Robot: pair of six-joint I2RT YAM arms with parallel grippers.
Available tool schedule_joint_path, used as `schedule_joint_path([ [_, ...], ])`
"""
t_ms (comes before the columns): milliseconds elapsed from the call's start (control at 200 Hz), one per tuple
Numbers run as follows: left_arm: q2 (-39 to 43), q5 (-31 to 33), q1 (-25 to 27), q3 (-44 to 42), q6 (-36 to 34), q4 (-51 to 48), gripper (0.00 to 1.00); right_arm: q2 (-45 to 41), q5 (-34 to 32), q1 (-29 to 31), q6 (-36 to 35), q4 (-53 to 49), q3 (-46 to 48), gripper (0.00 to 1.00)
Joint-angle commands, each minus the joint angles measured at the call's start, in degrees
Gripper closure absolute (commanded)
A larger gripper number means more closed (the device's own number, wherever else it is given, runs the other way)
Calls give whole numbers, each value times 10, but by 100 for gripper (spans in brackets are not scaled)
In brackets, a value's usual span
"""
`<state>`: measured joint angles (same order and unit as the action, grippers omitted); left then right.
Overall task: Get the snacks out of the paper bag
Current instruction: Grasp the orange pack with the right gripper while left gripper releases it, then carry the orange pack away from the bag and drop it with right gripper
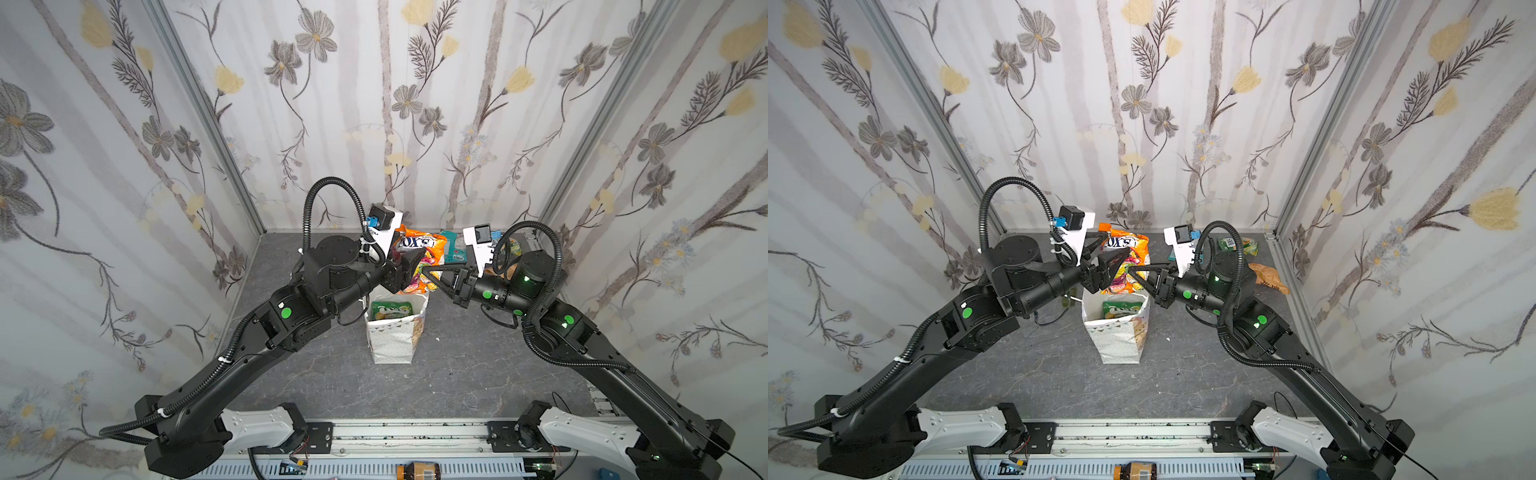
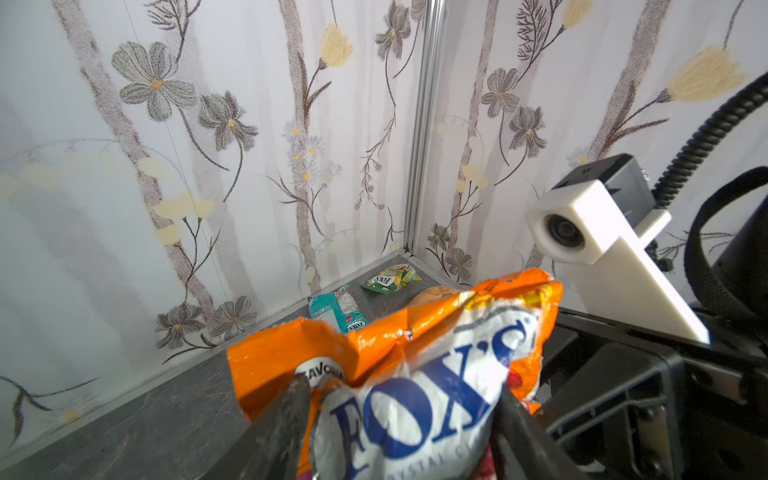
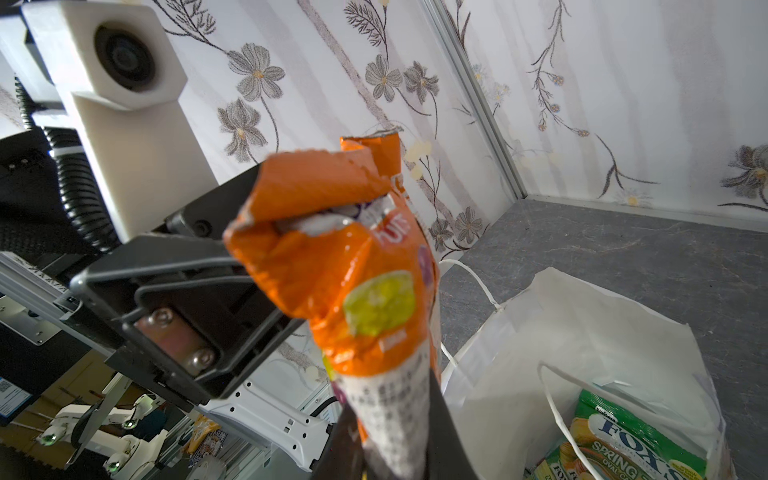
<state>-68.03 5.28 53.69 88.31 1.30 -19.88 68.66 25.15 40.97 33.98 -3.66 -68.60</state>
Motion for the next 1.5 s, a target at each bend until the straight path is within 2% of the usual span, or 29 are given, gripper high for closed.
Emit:
schedule_joint_path([
  [0, 11, -21, 3, -7, -13, 14, 20, -2, -14, -12, 3, 70, -13, 100],
  [180, 27, -45, 7, -20, -26, 4, 7, 1, 3, -59, 19, 72, -26, 100],
  [380, 38, -57, 13, -30, -38, -31, 0, 11, 32, -140, 29, 79, -31, 100],
  [779, 70, -26, 17, -85, -33, -101, 0, 72, 116, -313, 39, 117, 30, 100],
  [989, 88, -3, 17, -114, -20, -131, 0, 174, 189, -380, -2, 125, 41, 100],
  [1114, 90, 14, 16, -115, -15, -145, 0, 245, 205, -409, -21, 121, 34, 100],
  [1264, 96, 41, 18, -117, -5, -148, 0, 323, 213, -422, -55, 87, 7, 100],
  [1494, 107, 60, 18, -120, 13, -149, 0, 433, 238, -426, -64, 60, -28, 100],
])
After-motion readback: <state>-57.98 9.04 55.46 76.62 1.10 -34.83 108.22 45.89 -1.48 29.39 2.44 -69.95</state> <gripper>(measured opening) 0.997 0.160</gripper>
